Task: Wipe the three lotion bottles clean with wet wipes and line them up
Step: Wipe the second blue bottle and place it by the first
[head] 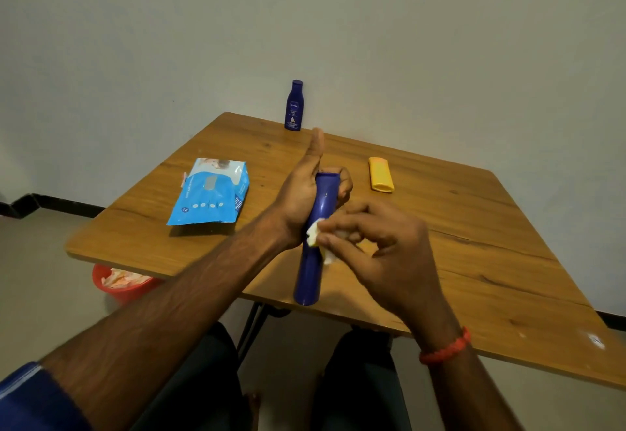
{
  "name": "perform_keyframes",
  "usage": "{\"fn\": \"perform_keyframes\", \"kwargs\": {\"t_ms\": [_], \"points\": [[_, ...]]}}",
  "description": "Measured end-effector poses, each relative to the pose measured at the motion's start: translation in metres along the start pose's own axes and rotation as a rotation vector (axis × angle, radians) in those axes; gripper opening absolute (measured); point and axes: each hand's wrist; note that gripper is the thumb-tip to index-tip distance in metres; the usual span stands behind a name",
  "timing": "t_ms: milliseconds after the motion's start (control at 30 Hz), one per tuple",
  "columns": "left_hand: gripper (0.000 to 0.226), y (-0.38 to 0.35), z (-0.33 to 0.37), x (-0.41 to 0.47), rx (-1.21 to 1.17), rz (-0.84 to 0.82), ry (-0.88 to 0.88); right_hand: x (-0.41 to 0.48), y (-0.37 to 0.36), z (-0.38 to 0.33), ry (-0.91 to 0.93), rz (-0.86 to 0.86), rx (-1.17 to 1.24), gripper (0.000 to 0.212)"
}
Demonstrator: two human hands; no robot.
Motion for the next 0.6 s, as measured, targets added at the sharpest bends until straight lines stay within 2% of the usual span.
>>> {"fn": "perform_keyframes", "kwargs": {"t_ms": [100, 200, 300, 400, 467, 533, 600], "points": [[0.084, -0.002, -0.002, -0.005, 0.014, 0.001, -0.033, 0.020, -0.005, 0.001, -0.037, 0.184, -0.098, 0.014], [0.094, -0.005, -0.003, -0.008, 0.019, 0.002, -0.051, 0.028, -0.011, -0.003, -0.083, 0.242, -0.141, 0.014], [0.090, -0.002, 0.000, -0.007, -0.012, 0.002, -0.035, 0.020, -0.014, -0.010, -0.023, 0.131, -0.156, 0.017], [0.090, 0.007, -0.001, 0.000, -0.033, -0.061, -0.010, 0.000, -0.007, -0.013, 0.059, -0.130, -0.080, 0.019], [0.094, 0.011, -0.003, 0.004, -0.024, -0.060, -0.026, -0.013, 0.000, -0.011, 0.032, -0.311, -0.010, 0.018], [0.093, 0.015, -0.005, 0.007, -0.040, -0.058, -0.017, -0.022, 0.008, -0.009, -0.100, -0.315, 0.130, 0.015], [0.088, 0.016, -0.006, 0.009, -0.056, -0.053, -0.018, -0.024, 0.016, -0.008, -0.297, -0.172, 0.340, 0.014]]}}
Point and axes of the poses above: each hand's wrist, its own x-axis towards the middle knuckle, its own y-axis out of the back of the hand, z = x × y, and after that the axes turned 14 degrees about z, right-handed
